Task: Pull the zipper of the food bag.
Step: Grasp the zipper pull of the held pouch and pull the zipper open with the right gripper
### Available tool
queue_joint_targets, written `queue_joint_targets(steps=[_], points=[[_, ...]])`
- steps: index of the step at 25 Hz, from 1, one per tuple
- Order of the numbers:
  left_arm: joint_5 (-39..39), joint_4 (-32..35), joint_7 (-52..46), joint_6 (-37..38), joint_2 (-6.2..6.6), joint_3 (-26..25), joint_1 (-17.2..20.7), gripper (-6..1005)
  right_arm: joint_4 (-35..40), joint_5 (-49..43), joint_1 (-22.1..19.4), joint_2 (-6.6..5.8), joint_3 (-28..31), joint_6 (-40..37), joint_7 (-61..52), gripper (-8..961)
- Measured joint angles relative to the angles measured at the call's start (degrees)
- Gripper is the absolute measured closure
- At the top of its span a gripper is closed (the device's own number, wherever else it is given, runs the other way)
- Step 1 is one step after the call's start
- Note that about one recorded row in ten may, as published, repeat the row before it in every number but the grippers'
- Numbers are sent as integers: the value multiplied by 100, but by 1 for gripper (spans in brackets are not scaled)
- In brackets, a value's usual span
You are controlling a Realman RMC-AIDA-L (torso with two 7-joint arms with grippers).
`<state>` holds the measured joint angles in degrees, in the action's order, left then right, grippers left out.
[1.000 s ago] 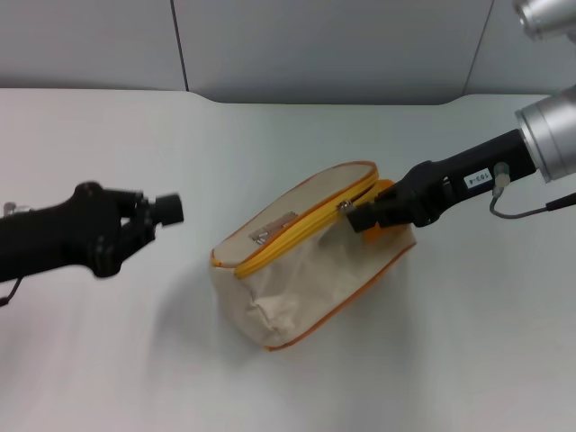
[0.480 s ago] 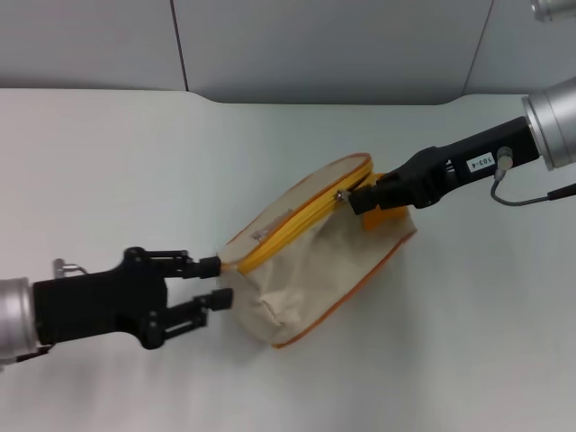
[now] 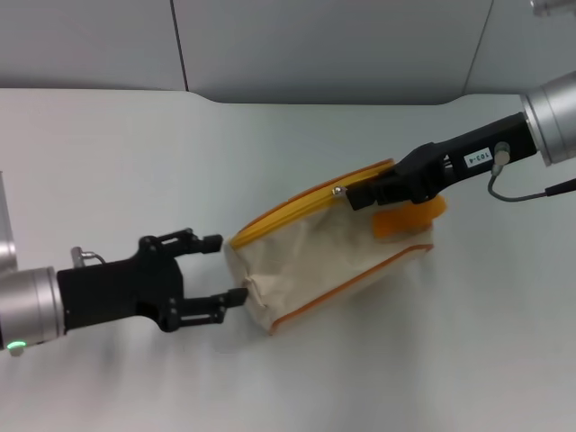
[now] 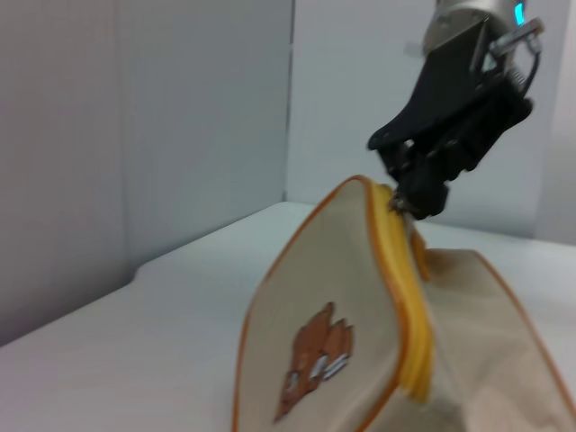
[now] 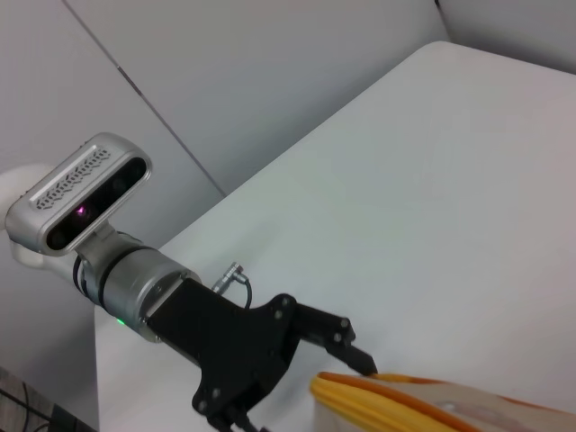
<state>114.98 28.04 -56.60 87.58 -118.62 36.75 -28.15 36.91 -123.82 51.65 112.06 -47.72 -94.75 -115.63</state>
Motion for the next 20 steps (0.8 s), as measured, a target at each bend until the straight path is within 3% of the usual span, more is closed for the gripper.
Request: queue_joint_targets(steps=[4,16,20], points=[[-53,233,153,-71,41,-97,141,181,-2,-25,6,-5,0,14,-55,952],[-4,141,607,33,15,242,-5,184,1,-33,-59,-59,53,109,-143,951],[-9,-200,958,-174,2,235,-185,185,-6,-36,-66,-69,53,158,-144,951]])
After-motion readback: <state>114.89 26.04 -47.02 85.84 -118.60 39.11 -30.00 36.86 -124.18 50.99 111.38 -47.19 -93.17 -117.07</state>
